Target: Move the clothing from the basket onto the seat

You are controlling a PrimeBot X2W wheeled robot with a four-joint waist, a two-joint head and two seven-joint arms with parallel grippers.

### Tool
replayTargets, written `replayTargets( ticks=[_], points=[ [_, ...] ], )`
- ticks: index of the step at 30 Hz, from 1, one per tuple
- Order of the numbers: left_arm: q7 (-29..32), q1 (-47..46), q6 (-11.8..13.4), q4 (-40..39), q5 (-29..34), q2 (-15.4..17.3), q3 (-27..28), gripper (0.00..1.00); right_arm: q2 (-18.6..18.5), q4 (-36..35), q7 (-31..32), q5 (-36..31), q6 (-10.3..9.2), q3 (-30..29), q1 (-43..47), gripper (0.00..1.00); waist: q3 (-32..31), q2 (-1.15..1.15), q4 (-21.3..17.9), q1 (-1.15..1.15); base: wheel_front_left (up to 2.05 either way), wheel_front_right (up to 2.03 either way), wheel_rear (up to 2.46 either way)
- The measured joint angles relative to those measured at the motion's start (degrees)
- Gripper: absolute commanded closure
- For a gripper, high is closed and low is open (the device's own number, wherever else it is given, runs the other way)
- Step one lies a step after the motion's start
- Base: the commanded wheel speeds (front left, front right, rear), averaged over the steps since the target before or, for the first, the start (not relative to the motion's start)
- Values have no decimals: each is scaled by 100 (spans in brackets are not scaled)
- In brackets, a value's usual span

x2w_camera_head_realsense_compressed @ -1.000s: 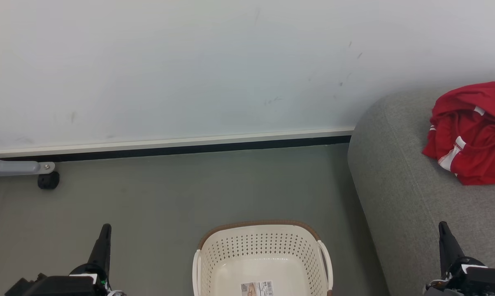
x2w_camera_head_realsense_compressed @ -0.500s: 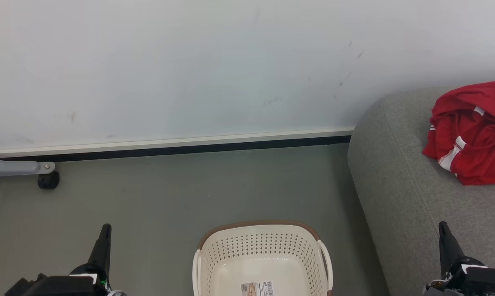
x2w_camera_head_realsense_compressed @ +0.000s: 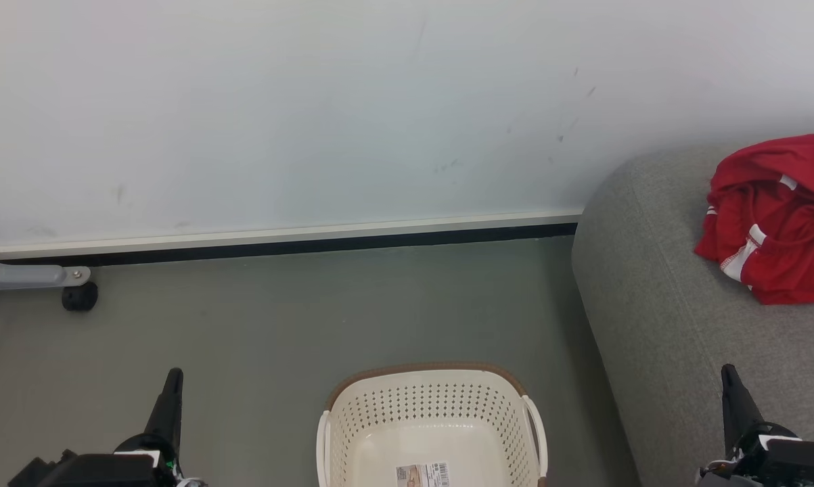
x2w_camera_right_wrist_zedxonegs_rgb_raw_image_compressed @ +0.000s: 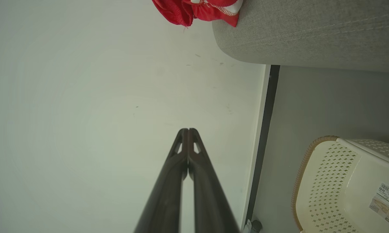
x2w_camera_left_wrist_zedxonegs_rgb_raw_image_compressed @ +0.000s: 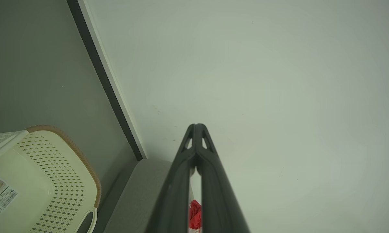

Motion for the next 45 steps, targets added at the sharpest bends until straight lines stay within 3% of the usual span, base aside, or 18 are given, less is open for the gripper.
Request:
replayTargets(
  ticks=[45],
  points=[
    [-1, 0, 0, -1, 0, 0, -1, 100, 1, -3, 0, 0, 0, 0, 0, 100, 1, 0, 0, 0, 0, 0, 0]
  ],
)
